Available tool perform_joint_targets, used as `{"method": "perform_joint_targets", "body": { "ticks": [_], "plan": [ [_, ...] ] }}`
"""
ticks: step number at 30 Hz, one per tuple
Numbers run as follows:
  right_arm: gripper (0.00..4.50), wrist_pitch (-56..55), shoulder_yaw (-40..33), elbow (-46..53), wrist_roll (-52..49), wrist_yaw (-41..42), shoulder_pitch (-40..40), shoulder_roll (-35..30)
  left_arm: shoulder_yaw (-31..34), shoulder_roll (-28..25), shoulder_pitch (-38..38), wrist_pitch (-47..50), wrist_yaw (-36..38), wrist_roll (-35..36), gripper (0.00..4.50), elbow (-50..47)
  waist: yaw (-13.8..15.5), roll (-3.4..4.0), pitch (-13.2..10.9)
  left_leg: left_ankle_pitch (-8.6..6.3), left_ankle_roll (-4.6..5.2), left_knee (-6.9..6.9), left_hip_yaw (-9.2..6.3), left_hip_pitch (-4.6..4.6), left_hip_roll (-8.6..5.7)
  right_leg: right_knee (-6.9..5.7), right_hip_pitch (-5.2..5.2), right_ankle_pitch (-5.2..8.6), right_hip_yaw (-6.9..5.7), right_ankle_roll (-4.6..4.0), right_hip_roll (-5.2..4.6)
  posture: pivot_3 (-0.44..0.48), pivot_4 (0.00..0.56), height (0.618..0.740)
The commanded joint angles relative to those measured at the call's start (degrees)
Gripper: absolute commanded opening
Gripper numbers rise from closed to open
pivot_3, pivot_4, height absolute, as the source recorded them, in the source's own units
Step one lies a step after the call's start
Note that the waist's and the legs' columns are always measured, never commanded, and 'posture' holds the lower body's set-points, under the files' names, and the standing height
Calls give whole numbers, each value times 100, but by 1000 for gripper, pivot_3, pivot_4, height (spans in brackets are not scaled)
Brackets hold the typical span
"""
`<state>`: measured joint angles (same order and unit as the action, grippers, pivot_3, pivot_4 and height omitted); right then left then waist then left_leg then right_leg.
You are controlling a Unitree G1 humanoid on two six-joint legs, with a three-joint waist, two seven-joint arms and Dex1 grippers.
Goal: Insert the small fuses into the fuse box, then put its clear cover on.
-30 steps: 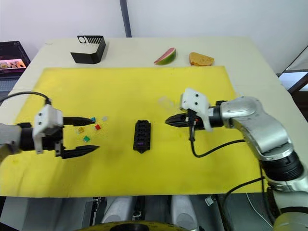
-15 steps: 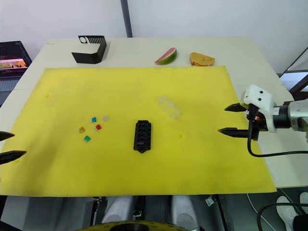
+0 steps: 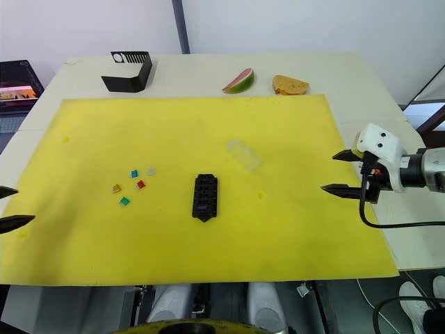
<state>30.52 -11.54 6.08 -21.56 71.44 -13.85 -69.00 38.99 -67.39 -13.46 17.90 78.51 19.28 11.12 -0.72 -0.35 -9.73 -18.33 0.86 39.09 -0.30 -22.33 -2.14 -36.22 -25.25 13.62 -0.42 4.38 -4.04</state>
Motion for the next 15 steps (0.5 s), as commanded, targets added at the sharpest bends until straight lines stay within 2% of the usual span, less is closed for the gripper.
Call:
{"method": "perform_joint_targets", "body": {
  "ticks": [1, 5, 7, 11, 15],
  "plan": [
    [4436, 75, 5, 174, -92, 6, -285, -57, -68, -7, 117, -156, -50, -17, 4500, 1, -1, 1, 0, 0, 0, 0, 0, 0, 0, 0, 0, 0, 0, 0, 0, 0, 150, 740],
    [4436, 188, 255, 281, -161, -64, -679, 140, -343, 24, 326, -109, -70, 60, 4500, -64, -1, 2, 0, 0, 0, 0, 0, 0, 0, -1, -1, -2, 0, 3, 0, 0, 150, 740],
    [4436, 312, 599, 406, -219, -148, -1114, 454, -756, 158, 571, 158, -140, 199, 4500, -351, -2, 1, 1, 0, 0, 0, 0, 0, 0, -1, 0, -6, 0, 11, 0, 0, 150, 740],
    [4436, 790, 1329, 804, -398, -302, -2091, 1278, -1497, 596, 1193, 1207, -275, 843, 4500, -1077, -3, 5, 3, 1, -1, 7, 0, -2, -1, -11, -5, -8, 0, 13, 0, 0, 150, 740],
    [4436, 1191, 1973, 1220, -577, -313, -2759, 1951, -1873, 732, 1719, 2281, -287, 1398, 4500, -1124, -7, -2, 1, 3, -4, 8, 0, -15, -1, -23, -24, -8, -1, 14, 5, 0, 150, 740]
  ]
}}
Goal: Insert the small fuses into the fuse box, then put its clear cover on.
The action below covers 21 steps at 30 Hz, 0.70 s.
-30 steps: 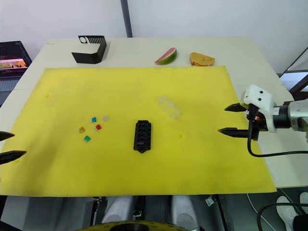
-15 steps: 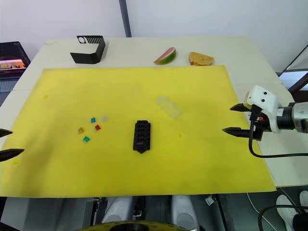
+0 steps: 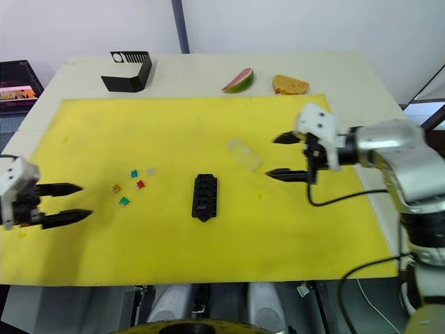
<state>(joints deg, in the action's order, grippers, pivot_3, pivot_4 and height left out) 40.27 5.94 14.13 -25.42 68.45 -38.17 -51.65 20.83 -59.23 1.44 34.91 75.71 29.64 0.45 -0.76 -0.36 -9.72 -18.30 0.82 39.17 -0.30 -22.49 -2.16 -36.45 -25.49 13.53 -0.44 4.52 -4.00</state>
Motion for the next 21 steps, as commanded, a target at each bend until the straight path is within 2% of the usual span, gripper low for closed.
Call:
{"method": "perform_joint_targets", "body": {
  "ticks": [1, 3, 8, 9, 10, 13, 21],
  "plan": [
    [4436, 394, 403, 534, -264, -42, -476, 411, -155, -58, 387, 824, -6, 457, 4500, 54, -1, 1, 0, 1, -1, 0, 0, 0, 0, 0, 0, 0, 0, 0, 1, 0, 150, 740],
    [4436, 585, 825, 599, -198, -188, -770, 853, -392, 1, 810, 1297, -21, 565, 4500, 501, -3, 0, 1, 1, -1, 1, 0, 4, -1, 0, 4, 0, 0, 0, 1, 0, 150, 740],
    [4436, 526, 1270, 410, 36, -338, -1149, 1392, -728, 31, 1545, 1862, 36, 584, 4500, 1513, 16, -8, 4, 5, -5, 11, -1, 7, -7, -23, 2, 0, -1, 0, 4, 0, 150, 740],
    [4500, 528, 1301, 370, 43, -351, -1196, 1453, -782, 32, 1635, 1931, 70, 582, 3955, 1668, 15, -10, 5, 8, -10, 13, -1, 6, -9, -25, 2, 0, -2, 0, 4, 0, 150, 740],
    [4500, 535, 1317, 346, 47, -355, -1222, 1486, -826, 29, 1688, 1958, 102, 576, 3709, 1761, 12, -11, 6, 11, -15, 14, -1, 6, -10, -27, 1, 0, -2, 0, 4, 0, 150, 740],
    [4500, 472, 1414, 320, 128, -308, -1246, 1506, -904, 71, 1881, 2175, 43, 559, 2159, 2124, 4, -13, 6, 16, -24, 15, -1, 6, -10, -46, 1, 1, -2, 0, 3, 0, 150, 740],
    [4500, 491, 1535, 436, 179, -319, -1185, 1543, -847, 285, 2506, 2831, -127, 637, 2159, 3133, -2, -15, 7, 17, -24, 17, -1, 7, -9, -57, -5, 1, -2, 1, 8, 0, 150, 740]
  ]
}}
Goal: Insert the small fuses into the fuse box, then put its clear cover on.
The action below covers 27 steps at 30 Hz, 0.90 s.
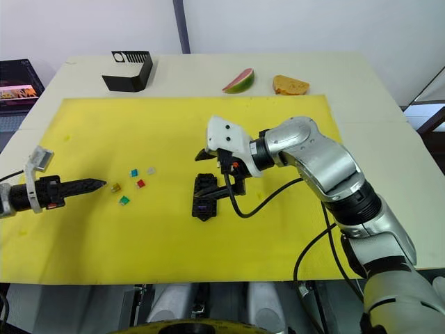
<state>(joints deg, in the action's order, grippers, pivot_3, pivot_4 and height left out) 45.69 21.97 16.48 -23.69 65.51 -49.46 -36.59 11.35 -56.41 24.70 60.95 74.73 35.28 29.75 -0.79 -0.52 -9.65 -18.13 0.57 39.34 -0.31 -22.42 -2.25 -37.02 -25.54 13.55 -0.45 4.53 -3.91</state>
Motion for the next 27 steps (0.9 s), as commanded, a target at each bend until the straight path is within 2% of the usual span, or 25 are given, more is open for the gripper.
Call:
{"method": "perform_joint_targets", "body": {
  "ticks": [1, 17, 27],
  "plan": [
    [4500, -46, -62, 215, 10, -32, -47, 38, 76, 14, 219, 291, -33, 68, 2159, 265, 1, 0, 0, 1, -1, 0, 0, 0, 0, -2, 0, 0, 0, 0, 0, 0, 150, 740],
    [4500, 276, -156, 544, -98, -276, 0, 25, -298, 541, 83, 179, -86, -87, 2159, 131, 27, -2, 2, 4, -6, 2, 0, 1, -5, 1, 0, 0, 1, 0, -12, 0, 150, 740],
    [4500, 352, -161, 597, -97, -324, -30, 6, -304, 609, -66, 175, -132, -131, 2159, -5, 24, -3, 3, 2, -4, 4, 0, 1, -10, 3, 0, 0, 2, 0, -18, 0, 150, 740]
  ]
}}
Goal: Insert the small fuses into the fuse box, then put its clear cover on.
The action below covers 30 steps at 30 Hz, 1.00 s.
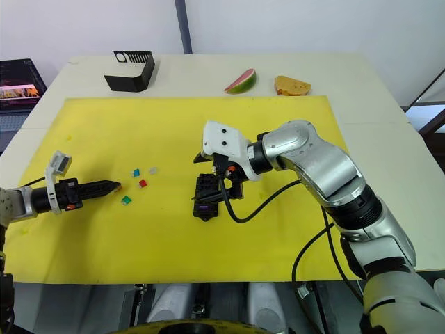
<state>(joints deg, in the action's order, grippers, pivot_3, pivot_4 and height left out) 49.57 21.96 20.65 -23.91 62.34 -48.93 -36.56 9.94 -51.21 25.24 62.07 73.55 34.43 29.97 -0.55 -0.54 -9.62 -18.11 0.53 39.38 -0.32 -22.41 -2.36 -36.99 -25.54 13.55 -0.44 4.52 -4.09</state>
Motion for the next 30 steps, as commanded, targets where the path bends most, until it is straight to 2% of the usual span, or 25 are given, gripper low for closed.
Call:
{"method": "perform_joint_targets", "body": {
  "ticks": [1, 5, 17, 30],
  "plan": [
    [4500, -32, -160, 184, -74, -7, -82, 2, -141, 97, -125, 42, -53, -69, 2159, 19, -1, 0, 0, 0, 0, 0, 0, 0, 0, 0, 0, 0, 0, 0, 0, 0, 150, 740],
    [4500, -20, -157, 198, -78, -13, -76, 3, -51, 102, -136, 63, -153, -50, 315, 89, -6, 0, 0, 0, 0, 0, 0, 0, 0, 0, 0, 0, 0, 0, 0, 0, 150, 740],
    [4500, -73, -99, 179, -47, -4, -68, 42, 102, 18, -264, 97, -211, 9, 315, 15, -20, 0, 0, -1, 2, 0, 0, 2, 0, 0, -1, 0, 0, 0, 0, 0, 150, 740],
    [4500, -99, -50, 198, -34, -11, -20, 111, 605, -11, -359, 355, -518, 273, 315, -8, -40, 0, 0, -3, 4, -2, 0, 2, 2, -1, -5, 1, 0, 0, 0, 0, 150, 740]
  ]
}}
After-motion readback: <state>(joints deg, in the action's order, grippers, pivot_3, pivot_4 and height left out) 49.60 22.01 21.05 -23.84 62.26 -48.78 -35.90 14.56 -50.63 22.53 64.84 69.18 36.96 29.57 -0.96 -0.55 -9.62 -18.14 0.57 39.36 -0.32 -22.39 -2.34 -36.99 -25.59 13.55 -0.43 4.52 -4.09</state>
